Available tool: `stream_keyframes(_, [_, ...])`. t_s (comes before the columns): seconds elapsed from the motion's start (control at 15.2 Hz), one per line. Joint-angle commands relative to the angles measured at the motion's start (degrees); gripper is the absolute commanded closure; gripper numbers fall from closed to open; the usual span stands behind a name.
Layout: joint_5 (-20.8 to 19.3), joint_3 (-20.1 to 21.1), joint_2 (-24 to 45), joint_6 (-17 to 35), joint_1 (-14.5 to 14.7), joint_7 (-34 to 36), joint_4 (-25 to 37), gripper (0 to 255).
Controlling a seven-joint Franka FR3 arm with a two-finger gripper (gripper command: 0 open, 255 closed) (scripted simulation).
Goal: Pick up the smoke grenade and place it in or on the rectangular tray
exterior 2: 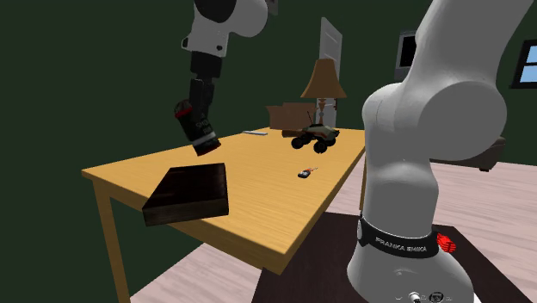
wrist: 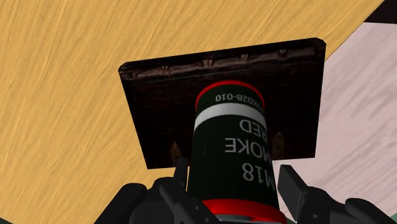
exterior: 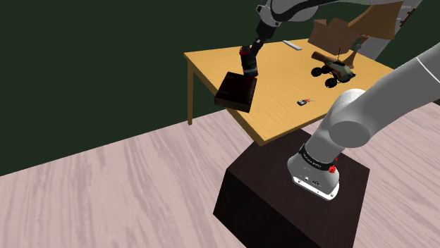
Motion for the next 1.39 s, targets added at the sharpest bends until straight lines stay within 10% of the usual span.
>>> stream_keyframes(0.0, [0.04,0.04,0.3,1.49,0.08,0.2,-1.15,255])
stream_keyframes(1.32, [2.1,-2.08,6.1,13.28,1.05,-2.19,-7.39,255])
